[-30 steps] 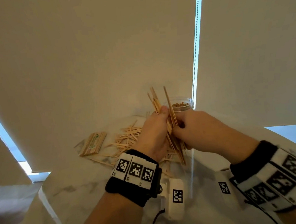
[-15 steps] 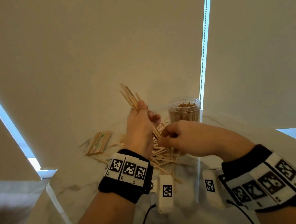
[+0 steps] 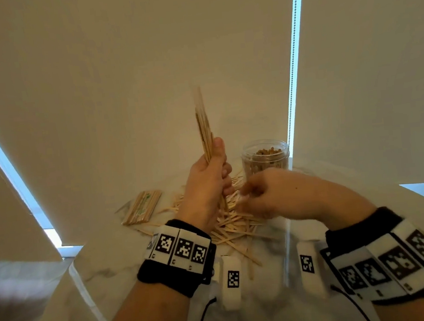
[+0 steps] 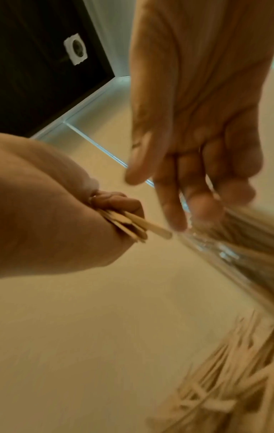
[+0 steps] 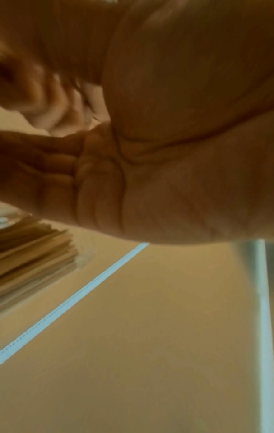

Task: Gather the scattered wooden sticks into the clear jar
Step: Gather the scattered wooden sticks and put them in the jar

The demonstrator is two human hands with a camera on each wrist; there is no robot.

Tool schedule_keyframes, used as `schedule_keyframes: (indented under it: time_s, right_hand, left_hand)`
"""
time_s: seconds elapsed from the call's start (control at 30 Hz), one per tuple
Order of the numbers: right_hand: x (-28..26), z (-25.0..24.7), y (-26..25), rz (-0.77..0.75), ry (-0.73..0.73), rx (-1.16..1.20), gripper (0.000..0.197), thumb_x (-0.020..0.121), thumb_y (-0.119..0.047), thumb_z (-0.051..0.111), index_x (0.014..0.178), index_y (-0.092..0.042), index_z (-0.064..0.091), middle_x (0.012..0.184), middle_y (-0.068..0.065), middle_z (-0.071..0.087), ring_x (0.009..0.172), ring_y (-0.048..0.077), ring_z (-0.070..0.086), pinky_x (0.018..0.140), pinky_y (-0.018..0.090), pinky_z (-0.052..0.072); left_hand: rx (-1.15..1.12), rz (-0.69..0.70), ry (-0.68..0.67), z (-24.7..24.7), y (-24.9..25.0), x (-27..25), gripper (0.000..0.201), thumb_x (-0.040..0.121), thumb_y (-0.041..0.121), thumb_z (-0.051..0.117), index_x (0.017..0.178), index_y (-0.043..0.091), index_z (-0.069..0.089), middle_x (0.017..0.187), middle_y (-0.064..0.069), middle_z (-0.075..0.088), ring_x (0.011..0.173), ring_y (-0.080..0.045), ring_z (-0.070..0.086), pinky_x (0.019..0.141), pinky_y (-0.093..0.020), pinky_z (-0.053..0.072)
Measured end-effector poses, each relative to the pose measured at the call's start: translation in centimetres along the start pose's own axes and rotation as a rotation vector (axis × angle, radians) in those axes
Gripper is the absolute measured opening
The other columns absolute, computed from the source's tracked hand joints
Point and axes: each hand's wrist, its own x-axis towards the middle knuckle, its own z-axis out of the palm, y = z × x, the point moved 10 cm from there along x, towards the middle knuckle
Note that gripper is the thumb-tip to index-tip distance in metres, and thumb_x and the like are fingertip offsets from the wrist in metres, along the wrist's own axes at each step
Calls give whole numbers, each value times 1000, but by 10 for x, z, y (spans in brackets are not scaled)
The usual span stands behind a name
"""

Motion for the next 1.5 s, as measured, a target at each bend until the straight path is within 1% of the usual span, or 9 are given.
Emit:
schedule_keyframes:
  time_s: [0.23,0.3,0.43,0.6,0.73,1.0,1.2,1.33,1.5]
  right_hand:
    - [-32,-93,5,-37,609,354,64,97,-59,42,153,-42,16,146,-15,43,112,4,54,81,15,39]
    - [-35,-96,1,-58,638,291,56,101,-52,38,153,-36,23,148,-13,41,122,6,49,85,16,35]
    - [-11,-60,-3,-44,415,44,42,106,-42,32,104,-19,67,102,-1,69,97,18,63,85,33,47]
    - [-6,-53,-2,-61,419,-40,42,103,-36,38,70,-19,56,69,0,59,63,13,54,56,24,36]
    - [0,-36,-1,-25,446,-343,40,98,-39,40,64,-22,54,62,-3,55,59,13,54,54,26,42]
    - [5,-29,-15,-87,506,-612,40,101,-31,34,79,-13,62,64,0,55,60,16,56,57,30,49]
    - [-1,-54,4,-16,580,-404,46,98,-38,41,56,-23,51,50,-3,44,46,8,40,46,24,23]
    - [-20,-88,27,67,751,-314,53,96,-38,43,47,-18,41,45,2,35,43,14,35,46,27,19]
    - [-29,-96,19,49,832,-199,56,99,-36,43,46,-17,46,44,2,36,42,13,36,45,27,23]
  left_hand:
    - [587,-114,-284,16,-32,-10,45,95,39,71,58,26,48,50,8,39,42,-11,33,45,-25,31]
    - [758,-68,-347,27,-34,-12,42,95,40,70,62,21,51,46,11,43,40,-9,37,47,-22,34]
    - [977,39,-333,37,-30,-10,47,95,38,67,58,22,43,40,15,42,37,0,36,43,-15,28]
    - [1072,77,-340,33,-31,-7,41,93,34,68,60,23,45,44,14,45,41,-1,37,44,-14,28]
    - [1182,136,-356,43,-28,-14,29,87,33,76,101,30,51,83,17,59,71,5,53,58,-13,34]
    - [910,117,-342,37,-19,-10,95,78,25,85,155,32,31,107,14,70,90,2,66,77,-17,48]
    - [761,36,-383,28,-1,-16,64,86,37,80,141,37,48,68,6,69,56,-5,58,57,-16,43]
    - [680,-4,-7,-21,19,2,58,90,74,49,127,32,62,101,11,78,103,-10,71,87,-34,53]
    - [79,-264,112,-20,-2,-7,66,98,69,39,119,14,69,108,-12,78,104,-30,74,96,-55,55]
